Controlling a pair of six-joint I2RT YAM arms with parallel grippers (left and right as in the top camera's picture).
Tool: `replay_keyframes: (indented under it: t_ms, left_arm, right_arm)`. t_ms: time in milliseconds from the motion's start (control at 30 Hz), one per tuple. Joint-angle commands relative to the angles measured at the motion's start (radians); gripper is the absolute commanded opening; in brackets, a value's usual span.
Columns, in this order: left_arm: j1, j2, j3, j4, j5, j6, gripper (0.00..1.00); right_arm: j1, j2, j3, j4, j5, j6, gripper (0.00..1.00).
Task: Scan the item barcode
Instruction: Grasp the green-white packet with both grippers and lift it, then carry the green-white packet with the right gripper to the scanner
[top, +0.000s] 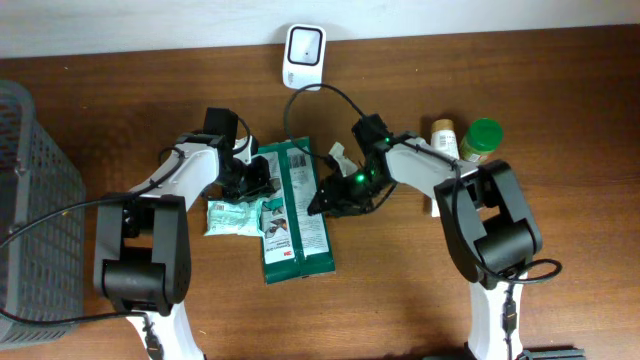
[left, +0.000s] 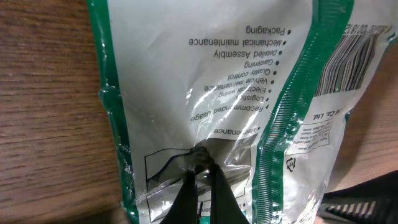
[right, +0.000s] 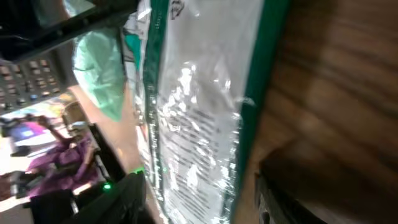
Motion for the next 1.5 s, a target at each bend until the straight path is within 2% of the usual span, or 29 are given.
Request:
replay_keyframes:
  t_ms: [0,67,100,133,200,233,333,533,667,700,733,800,833,867,900,967,1233,1467]
  left_arm:
    - [-0.002,0.018,-0.032,0.004,-0.04,-0.011,0.0]
    - [-0.002,0.018,-0.032,0.004,-0.037,-0.011,0.0]
    - [-0.002,0.018,-0.032,0.004,-0.037,-0.011,0.0]
    - [-0.002,0.018,-0.032,0.004,-0.037,-0.011,0.0]
    - [-0.002,0.018,-0.032,0.005,-0.038,-0.01,0.0]
    - [-0.002,0.018,-0.032,0.005,-0.039,-0.008,0.0]
    - [0.008,0.013,0.002,-0.014,-0.056,0.029,0.0]
    - [0.074,-0.137,0.233,-0.217,-0.075,0.179,0.0]
    - [0.122,-0.245,0.249,-0.225,-0.137,0.179,0.0]
    - [0.138,-0.26,0.249,-0.225,-0.171,0.179,0.01]
    - [0.151,-0.262,0.249,-0.226,-0.195,0.179,0.07]
    - [0.17,-0.261,0.249,-0.227,-0.245,0.179,0.28]
    - [0.179,-0.261,0.249,-0.225,-0.316,0.179,0.57]
    - [0.189,-0.261,0.249,-0.221,-0.399,0.179,0.92]
    - [0.193,-0.261,0.249,-0.221,-0.435,0.179,1.0]
    - [0.2,-0.261,0.249,-0.222,-0.488,0.179,0.99]
    - [0.203,-0.261,0.249,-0.222,-0.49,0.179,0.99]
    - [0.203,-0.261,0.249,-0.222,-0.49,0.179,0.99]
  right_arm:
    - [0.07,-0.006,-0.073,0.168,-0.014,0.238,0.55]
    - [0.113,-0.006,-0.092,0.311,0.022,0.36,0.54]
    - [0.124,-0.006,-0.092,0.365,0.034,0.381,0.34]
    - [0.117,-0.006,-0.092,0.363,0.037,0.381,0.22]
    - [0.099,-0.006,-0.092,0.346,0.037,0.361,0.08]
    - [0.092,-0.006,-0.092,0.341,0.036,0.354,0.04]
    - [0.069,-0.04,-0.092,0.309,0.03,0.251,0.04]
    - [0.018,-0.266,-0.09,0.185,0.04,-0.077,0.04]
    - [0.006,-0.41,-0.09,0.038,0.041,-0.243,0.04]
    - [0.006,-0.437,-0.09,0.02,0.04,-0.246,0.04]
    - [0.006,-0.473,-0.09,0.007,0.04,-0.246,0.04]
    - [0.006,-0.518,-0.089,-0.013,0.047,-0.245,0.04]
    - [0.006,-0.531,-0.082,-0.046,0.095,-0.245,0.04]
    - [0.008,-0.53,-0.065,-0.093,0.152,-0.245,0.04]
    - [0.008,-0.53,-0.055,-0.112,0.182,-0.245,0.04]
    - [0.008,-0.53,-0.023,-0.145,0.238,-0.245,0.04]
    - [0.008,-0.53,0.046,-0.214,0.391,-0.238,0.04]
    - [0.008,-0.528,0.2,-0.285,0.618,-0.225,0.04]
